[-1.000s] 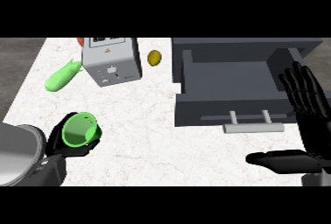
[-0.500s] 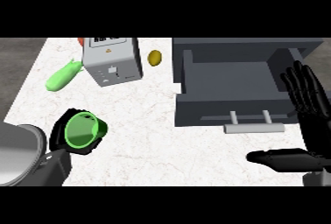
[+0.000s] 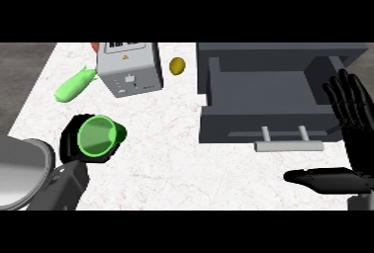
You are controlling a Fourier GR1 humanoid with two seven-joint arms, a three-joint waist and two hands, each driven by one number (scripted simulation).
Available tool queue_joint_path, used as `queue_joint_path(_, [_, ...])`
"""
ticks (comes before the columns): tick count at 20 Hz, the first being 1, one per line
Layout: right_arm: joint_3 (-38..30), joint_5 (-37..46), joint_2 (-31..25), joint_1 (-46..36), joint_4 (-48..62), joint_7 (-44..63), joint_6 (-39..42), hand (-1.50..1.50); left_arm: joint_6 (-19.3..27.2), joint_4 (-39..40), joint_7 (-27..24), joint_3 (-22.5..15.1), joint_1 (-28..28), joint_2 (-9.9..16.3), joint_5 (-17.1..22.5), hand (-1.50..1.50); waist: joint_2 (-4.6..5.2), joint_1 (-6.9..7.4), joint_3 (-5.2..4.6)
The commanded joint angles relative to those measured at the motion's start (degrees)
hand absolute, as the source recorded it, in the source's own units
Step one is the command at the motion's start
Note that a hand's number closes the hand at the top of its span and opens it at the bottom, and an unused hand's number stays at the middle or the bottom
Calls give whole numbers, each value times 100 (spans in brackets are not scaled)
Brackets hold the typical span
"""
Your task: Pick up the cup, place it into the drawer and close the drawer
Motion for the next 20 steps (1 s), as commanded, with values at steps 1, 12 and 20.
queue_joint_path(1, [-186, -286, -87, -125, -331, 440, -3, -150, -533, -426, -543, -196, -3, -137, -25, 150, -37, 37, 7])
queue_joint_path(12, [-384, -254, -182, 68, 235, -115, 189, -150, 765, -2793, 1411, -986, -624, -745, -84, 150, -60, 133, 19])
queue_joint_path(20, [-532, -395, -241, 120, 412, -304, 344, -150, 1942, -3746, 3022, -1897, -1505, -1088, 30, 150, -37, 45, 17])
